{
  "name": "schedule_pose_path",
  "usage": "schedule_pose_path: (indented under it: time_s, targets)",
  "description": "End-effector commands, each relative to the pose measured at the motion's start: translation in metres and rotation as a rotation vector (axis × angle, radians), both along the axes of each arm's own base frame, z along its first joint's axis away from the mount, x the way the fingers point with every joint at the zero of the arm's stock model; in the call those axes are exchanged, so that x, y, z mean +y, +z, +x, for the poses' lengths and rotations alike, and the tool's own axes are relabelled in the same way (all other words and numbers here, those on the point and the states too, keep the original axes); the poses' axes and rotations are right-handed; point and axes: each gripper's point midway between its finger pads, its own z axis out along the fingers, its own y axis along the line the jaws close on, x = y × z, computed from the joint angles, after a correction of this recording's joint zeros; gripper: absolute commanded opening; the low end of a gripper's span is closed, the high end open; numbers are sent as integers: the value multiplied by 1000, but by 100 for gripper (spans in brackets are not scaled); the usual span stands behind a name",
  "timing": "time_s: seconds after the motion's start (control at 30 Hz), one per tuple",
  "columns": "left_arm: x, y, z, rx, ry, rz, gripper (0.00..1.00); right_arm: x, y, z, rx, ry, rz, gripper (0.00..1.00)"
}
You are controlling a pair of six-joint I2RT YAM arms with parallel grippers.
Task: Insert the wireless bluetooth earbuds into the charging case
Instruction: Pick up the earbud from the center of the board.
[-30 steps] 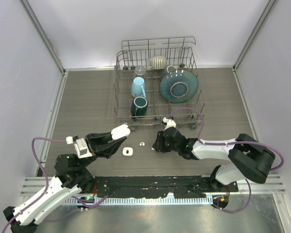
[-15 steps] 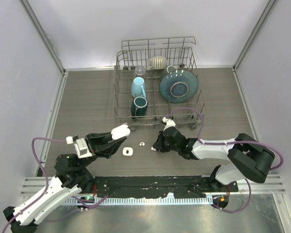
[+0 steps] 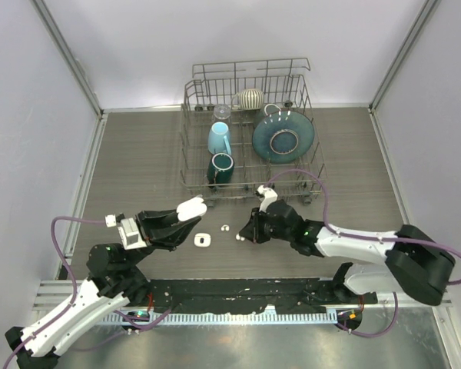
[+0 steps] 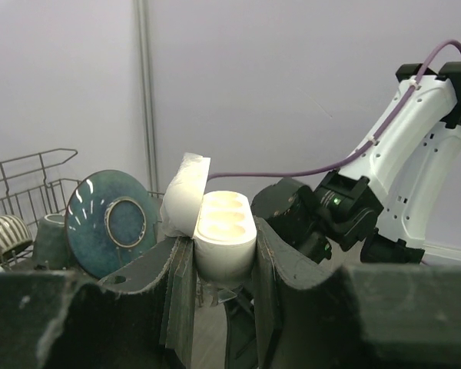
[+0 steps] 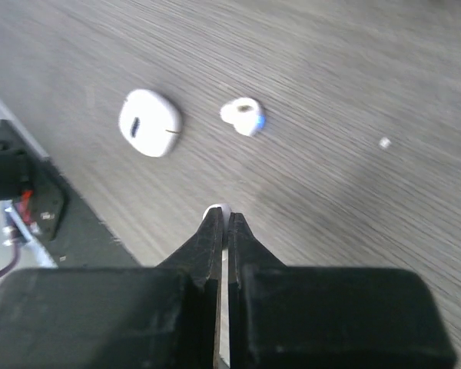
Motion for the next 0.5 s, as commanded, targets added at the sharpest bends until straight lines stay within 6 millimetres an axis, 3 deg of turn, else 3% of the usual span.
schedule_pose_path:
  time_s: [0.0, 0.03, 0.23, 0.3, 0.37, 0.4, 0.47]
  targets:
    - [2, 7, 1, -7, 9, -23, 0, 21, 75, -3, -176, 127, 179, 1]
    - [1, 7, 1, -6, 8, -20, 0, 23, 100, -6, -241, 168, 227, 1]
    - [-2, 7, 0, -11, -9, -14, 0, 13, 195, -19, -512, 243, 378, 1]
    - [-5, 7, 0, -12, -20, -8, 0, 5, 237, -27, -625, 268, 436, 1]
    - [-8, 8, -4, -27, -45, 1, 0, 4, 254, -36, -671, 330, 430, 1]
    - [-10, 8, -4, -31, -52, 3, 0, 5, 276, -39, -697, 348, 451, 1]
    - [-15, 7, -7, -33, -80, 12, 0, 7, 290, -45, -709, 393, 462, 1]
